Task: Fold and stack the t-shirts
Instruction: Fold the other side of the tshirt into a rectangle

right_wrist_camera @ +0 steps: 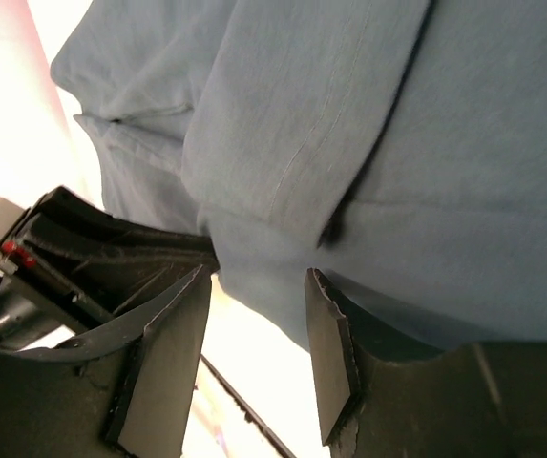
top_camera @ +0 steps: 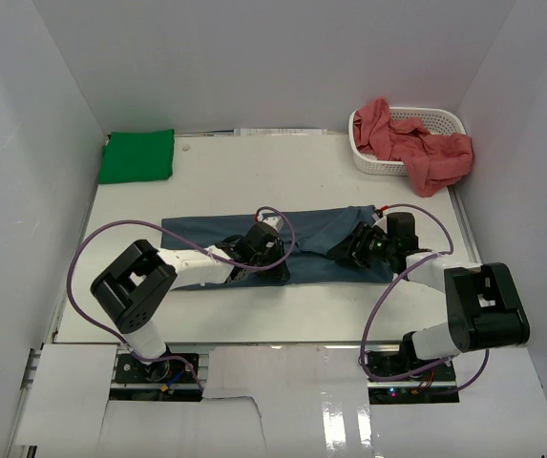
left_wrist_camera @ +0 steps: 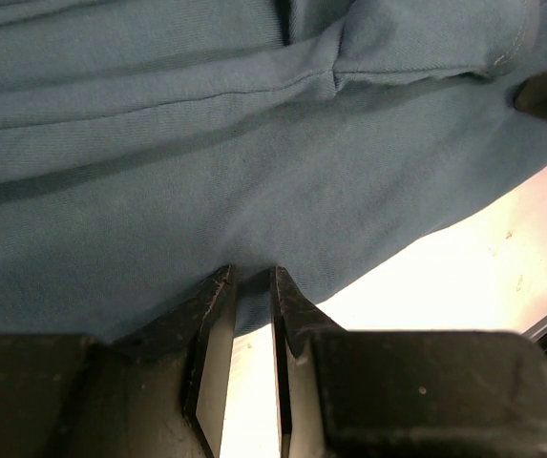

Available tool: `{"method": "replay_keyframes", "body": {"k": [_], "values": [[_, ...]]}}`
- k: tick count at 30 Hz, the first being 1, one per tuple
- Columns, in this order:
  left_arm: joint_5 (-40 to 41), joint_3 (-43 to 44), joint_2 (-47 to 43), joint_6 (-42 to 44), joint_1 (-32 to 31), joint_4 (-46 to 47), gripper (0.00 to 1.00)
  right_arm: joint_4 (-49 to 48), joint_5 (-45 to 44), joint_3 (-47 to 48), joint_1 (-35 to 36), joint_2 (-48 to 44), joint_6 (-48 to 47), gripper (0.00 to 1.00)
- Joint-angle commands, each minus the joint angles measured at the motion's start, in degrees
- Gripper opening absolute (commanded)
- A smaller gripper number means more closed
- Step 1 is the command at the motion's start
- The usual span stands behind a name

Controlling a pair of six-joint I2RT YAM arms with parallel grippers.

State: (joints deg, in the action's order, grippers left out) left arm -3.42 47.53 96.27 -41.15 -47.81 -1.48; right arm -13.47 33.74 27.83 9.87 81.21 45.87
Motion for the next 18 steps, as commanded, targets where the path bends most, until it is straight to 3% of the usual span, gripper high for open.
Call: {"method": "replay_keyframes", "body": {"k": [1,18], "values": [[1.31,-0.16,-0.73,0.36,-0.53,-1.86,0.32,-0.06,-0.95,2.58,-0.38,1.67,-2.01,0.51],[1.75,-0.24,-1.79,0.45,-0.53,-3.36,0.32,-3.4,-3.41,2.92,-0.64,6.06,-2.98,0.51]]}}
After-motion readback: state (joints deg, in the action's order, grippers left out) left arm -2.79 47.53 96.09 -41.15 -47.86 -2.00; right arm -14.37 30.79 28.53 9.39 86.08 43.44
